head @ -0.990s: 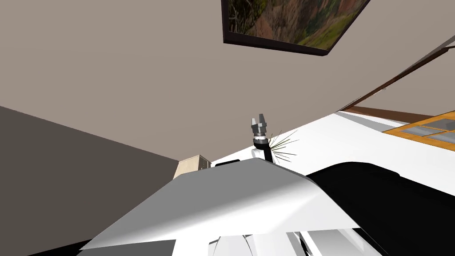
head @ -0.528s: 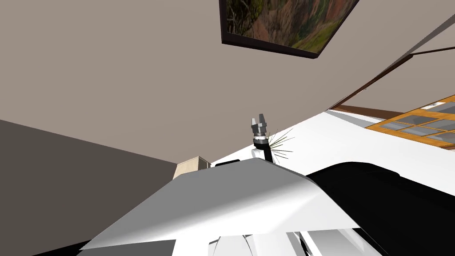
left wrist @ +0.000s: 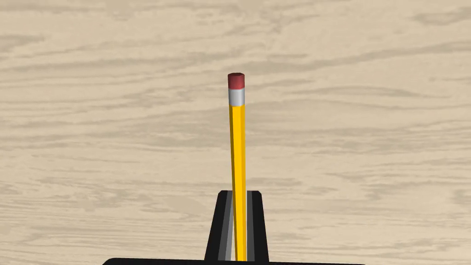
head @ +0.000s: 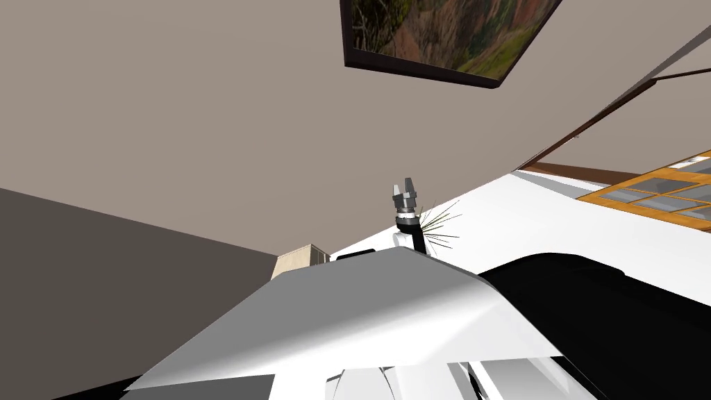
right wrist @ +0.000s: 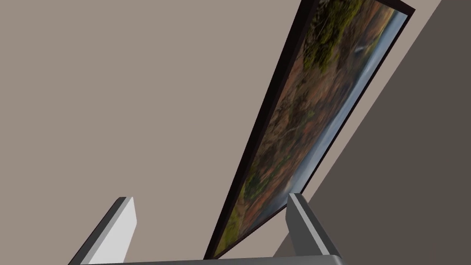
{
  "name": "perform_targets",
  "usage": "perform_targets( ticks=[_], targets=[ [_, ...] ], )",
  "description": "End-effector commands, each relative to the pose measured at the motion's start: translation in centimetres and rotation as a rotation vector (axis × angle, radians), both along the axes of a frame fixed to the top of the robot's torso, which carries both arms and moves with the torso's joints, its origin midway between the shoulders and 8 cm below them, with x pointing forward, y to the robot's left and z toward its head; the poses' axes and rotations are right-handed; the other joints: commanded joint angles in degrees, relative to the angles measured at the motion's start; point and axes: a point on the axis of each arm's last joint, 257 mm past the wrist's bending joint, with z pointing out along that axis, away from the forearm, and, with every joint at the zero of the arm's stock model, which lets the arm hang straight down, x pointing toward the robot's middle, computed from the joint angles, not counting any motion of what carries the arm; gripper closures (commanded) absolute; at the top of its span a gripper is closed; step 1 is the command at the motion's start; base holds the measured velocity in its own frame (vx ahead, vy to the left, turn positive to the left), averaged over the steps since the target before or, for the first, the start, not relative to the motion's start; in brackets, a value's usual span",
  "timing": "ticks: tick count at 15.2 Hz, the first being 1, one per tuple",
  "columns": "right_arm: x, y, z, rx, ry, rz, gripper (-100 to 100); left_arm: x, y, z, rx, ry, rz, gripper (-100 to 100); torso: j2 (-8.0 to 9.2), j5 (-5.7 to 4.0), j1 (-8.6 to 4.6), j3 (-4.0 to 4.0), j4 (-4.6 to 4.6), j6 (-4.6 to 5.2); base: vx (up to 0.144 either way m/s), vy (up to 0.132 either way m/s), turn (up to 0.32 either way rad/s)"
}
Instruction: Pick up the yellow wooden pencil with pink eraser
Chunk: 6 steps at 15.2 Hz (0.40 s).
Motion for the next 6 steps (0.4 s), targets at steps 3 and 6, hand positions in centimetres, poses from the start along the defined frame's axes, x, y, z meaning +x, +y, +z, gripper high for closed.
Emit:
perform_targets(
  ticks=[3, 6],
  targets=[
    [0.0, 0.0, 0.0, 0.000, 0.000, 0.000, 0, 0.0, 0.8, 1.0, -0.007, 0.002, -0.001, 100, 0.03, -0.04, 0.01, 0.01, 0.00, 0.00, -0.003, -0.001, -0.017],
    [0.0, 0.0, 0.0, 0.000, 0.000, 0.000, 0, 0.0, 1.2, 1.4, -0.006, 0.002, -0.002, 100, 0.04, -0.03, -0.02, 0.02, 0.00, 0.01, -0.003, -0.006, -0.010]
  ],
)
